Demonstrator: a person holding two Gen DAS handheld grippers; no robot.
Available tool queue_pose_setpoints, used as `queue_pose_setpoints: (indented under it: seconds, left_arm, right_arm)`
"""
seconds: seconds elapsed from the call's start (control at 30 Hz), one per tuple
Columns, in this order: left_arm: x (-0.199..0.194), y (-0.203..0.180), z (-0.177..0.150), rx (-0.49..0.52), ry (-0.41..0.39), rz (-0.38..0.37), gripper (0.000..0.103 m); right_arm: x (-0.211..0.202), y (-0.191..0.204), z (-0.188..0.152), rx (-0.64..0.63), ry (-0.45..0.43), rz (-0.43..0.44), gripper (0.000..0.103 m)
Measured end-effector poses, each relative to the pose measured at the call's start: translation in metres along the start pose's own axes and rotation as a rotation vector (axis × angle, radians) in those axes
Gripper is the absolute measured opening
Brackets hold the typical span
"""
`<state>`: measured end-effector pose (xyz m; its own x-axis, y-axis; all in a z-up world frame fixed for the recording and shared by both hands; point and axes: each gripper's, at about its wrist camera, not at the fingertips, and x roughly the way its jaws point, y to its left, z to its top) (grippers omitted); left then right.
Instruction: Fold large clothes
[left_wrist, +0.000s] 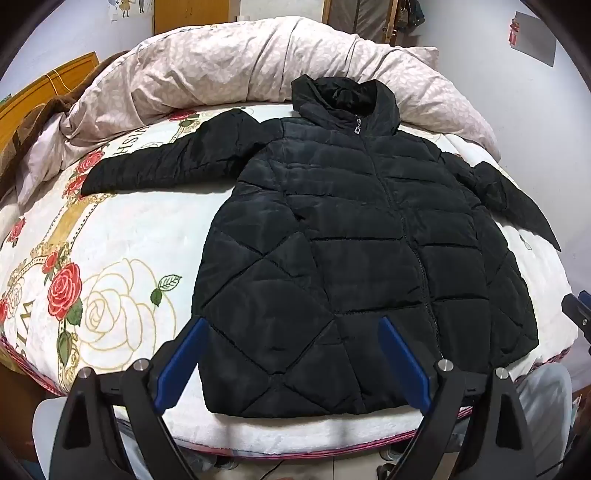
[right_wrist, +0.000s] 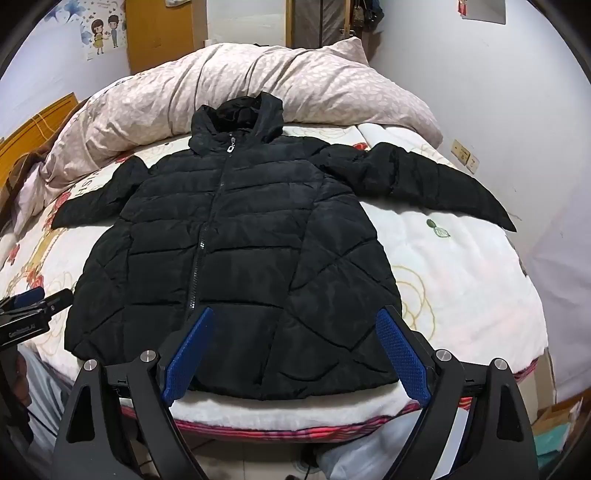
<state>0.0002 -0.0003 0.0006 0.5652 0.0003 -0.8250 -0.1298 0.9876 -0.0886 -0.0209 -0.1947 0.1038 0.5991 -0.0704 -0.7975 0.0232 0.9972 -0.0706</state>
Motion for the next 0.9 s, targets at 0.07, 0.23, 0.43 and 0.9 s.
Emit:
queue_pose_setpoints:
  seconds: [0.07, 0.23, 0.43, 0.9]
  left_arm:
    - [-0.001, 0.001, 0.0, -0.008, -0.009, -0.007, 0.094]
    - [0.003, 0.004, -0.005, -0.001, 0.0, -0.008, 0.094]
    - [-0.001, 0.0, -0.001, 0.0, -0.003, -0.004, 0.094]
    - [-0.003, -0.004, -0.001, 0.0, 0.0, -0.007, 0.094]
  right_arm:
    - [0.0, 0.0, 0.0, 0.001, -0.001, -0.003, 0.089]
    - [0.001, 0.008, 0.001, 0.005, 0.0, 0.006, 0.089]
    - [0.0, 0.006, 0.0, -0.006, -0.012, 0.017, 0.089]
    - [-0.001, 0.004, 0.0, -0.002, -0.004, 0.023, 0.089]
